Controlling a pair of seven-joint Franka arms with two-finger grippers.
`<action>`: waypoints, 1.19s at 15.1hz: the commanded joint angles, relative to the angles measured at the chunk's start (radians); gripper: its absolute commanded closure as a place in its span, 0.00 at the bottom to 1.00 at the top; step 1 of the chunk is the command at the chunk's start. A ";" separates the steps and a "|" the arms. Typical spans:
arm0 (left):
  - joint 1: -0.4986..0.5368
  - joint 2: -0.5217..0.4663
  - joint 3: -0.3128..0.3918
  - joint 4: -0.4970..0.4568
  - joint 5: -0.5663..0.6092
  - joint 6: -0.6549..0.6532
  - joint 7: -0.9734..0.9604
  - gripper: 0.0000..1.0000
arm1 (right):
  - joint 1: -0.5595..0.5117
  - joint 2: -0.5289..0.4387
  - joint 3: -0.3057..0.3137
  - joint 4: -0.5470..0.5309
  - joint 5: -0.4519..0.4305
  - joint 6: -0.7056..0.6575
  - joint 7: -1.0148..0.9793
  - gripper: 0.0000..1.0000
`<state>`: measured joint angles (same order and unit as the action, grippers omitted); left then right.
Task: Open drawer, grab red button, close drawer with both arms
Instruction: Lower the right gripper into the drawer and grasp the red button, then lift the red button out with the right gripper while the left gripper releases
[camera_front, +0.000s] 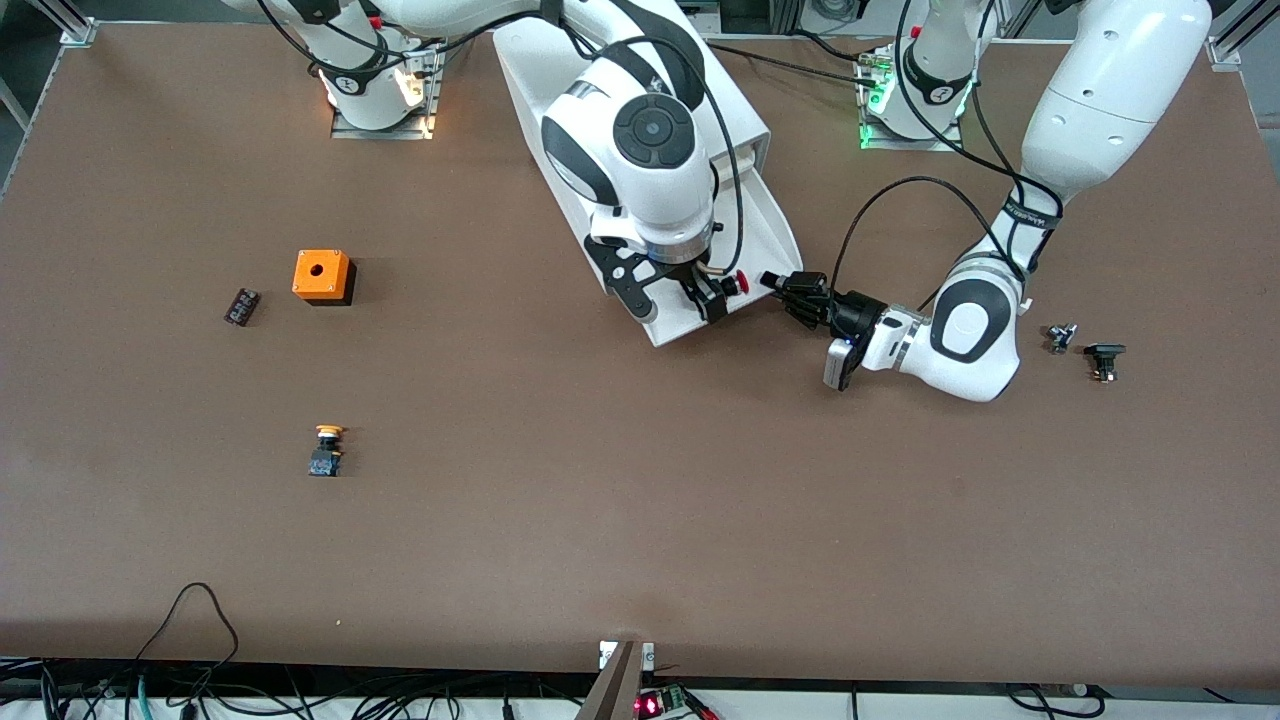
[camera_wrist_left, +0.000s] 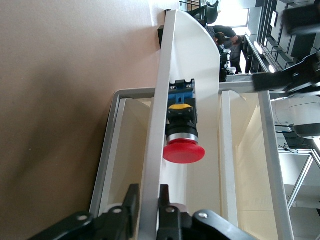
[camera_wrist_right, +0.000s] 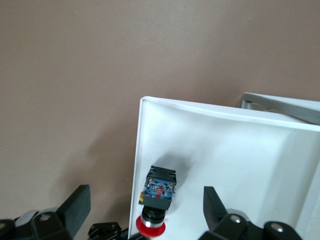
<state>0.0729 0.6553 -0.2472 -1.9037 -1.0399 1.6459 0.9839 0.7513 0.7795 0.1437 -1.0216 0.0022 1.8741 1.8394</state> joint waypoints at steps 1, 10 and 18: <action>0.004 0.014 0.002 0.031 0.029 -0.009 -0.027 0.00 | 0.029 0.055 -0.004 0.041 0.004 0.028 0.055 0.00; 0.024 -0.118 0.006 0.055 0.133 -0.037 -0.267 0.00 | 0.065 0.109 -0.004 0.040 0.002 0.077 0.087 0.04; 0.024 -0.218 0.014 0.234 0.683 -0.032 -0.603 0.00 | 0.063 0.098 -0.004 0.041 0.001 0.079 0.049 1.00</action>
<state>0.1023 0.4609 -0.2368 -1.7218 -0.4831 1.6254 0.4786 0.8071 0.8705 0.1436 -1.0123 0.0021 1.9578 1.9000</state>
